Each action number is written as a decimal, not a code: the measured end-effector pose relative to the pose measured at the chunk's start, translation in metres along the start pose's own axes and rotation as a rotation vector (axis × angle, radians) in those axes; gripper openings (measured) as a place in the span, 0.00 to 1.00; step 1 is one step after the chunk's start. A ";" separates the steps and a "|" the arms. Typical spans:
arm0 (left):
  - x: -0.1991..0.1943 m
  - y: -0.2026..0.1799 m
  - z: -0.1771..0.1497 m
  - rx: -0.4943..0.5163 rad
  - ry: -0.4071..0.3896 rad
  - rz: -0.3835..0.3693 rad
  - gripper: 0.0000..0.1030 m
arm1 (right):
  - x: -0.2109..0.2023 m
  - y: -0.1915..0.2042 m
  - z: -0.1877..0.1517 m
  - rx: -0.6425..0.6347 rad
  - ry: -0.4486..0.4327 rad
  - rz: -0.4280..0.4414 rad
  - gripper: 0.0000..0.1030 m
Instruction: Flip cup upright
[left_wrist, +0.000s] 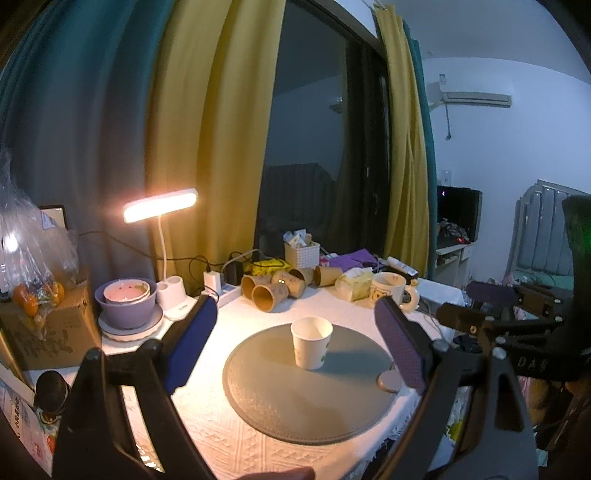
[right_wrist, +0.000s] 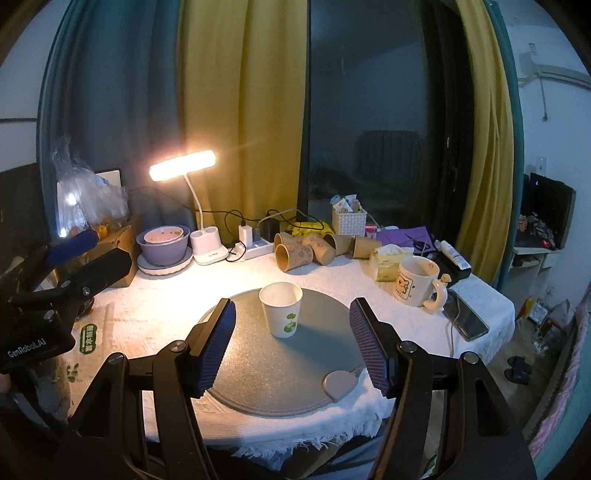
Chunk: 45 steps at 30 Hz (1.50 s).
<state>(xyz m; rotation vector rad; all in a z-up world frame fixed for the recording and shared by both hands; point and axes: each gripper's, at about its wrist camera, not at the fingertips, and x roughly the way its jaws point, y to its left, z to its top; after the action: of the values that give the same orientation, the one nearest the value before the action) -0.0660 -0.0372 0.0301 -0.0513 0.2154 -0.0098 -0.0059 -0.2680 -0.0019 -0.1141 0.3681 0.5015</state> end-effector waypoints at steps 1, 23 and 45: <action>0.000 0.000 0.000 -0.001 0.001 0.001 0.86 | 0.000 -0.001 0.000 0.001 -0.001 0.000 0.65; -0.001 0.004 -0.002 -0.015 0.008 0.006 0.86 | 0.005 0.000 0.000 0.010 0.009 0.010 0.65; 0.001 0.005 -0.005 -0.017 0.008 0.009 0.86 | 0.006 0.003 -0.003 0.005 0.014 0.013 0.65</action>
<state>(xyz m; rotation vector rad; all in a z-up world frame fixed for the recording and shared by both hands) -0.0664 -0.0322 0.0247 -0.0671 0.2234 0.0010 -0.0039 -0.2634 -0.0071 -0.1099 0.3836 0.5124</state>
